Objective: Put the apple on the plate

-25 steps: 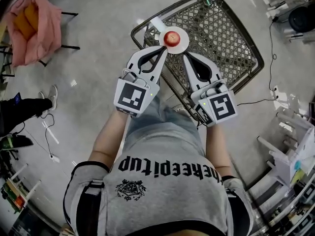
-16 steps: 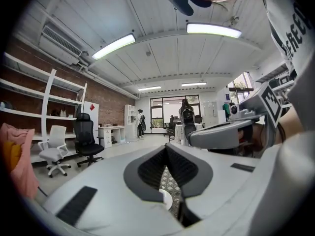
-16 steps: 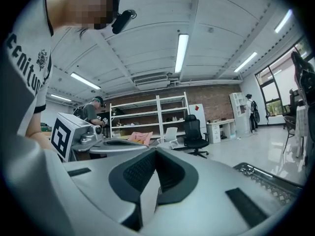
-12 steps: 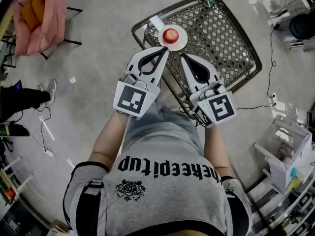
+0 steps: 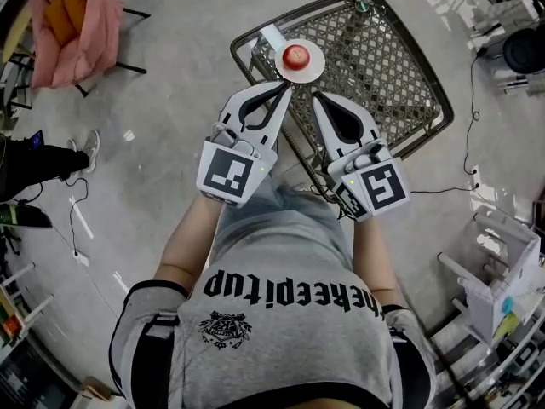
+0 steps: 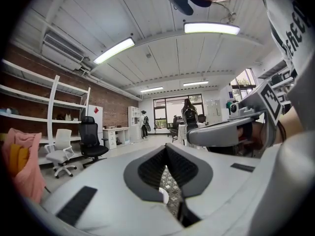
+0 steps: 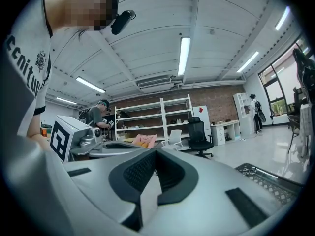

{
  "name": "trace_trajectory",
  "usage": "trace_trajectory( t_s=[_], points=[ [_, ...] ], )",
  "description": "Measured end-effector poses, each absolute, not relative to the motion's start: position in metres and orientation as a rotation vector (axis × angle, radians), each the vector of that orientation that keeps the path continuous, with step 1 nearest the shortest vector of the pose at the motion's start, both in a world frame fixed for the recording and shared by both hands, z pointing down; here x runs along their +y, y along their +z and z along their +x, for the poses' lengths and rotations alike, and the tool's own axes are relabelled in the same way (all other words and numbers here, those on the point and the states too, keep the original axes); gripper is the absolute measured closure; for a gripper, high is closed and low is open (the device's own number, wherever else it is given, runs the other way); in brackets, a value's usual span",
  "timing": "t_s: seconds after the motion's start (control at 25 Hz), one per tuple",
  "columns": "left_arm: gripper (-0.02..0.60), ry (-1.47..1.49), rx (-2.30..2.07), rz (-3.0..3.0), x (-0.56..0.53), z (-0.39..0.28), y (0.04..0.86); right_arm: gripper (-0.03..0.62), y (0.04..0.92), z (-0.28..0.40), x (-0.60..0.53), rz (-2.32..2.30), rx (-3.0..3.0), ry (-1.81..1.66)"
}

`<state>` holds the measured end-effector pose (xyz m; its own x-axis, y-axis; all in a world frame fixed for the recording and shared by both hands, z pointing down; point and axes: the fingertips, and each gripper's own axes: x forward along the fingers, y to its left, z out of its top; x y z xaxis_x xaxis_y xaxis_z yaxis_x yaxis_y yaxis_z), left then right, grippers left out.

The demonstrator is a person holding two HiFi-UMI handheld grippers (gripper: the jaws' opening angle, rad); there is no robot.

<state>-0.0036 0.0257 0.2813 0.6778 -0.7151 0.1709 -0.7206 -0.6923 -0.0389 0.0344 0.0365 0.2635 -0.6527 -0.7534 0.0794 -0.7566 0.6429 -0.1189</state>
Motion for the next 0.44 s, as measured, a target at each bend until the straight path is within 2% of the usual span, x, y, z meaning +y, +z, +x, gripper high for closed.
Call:
trace_trajectory(
  t_s=[0.44],
  points=[
    [0.557, 0.265, -1.237, 2.933, 0.0334, 0.0036, 0.2715, 0.585, 0.2595, 0.0374, 0.0464, 1.298, -2.831, 0.199]
  ],
)
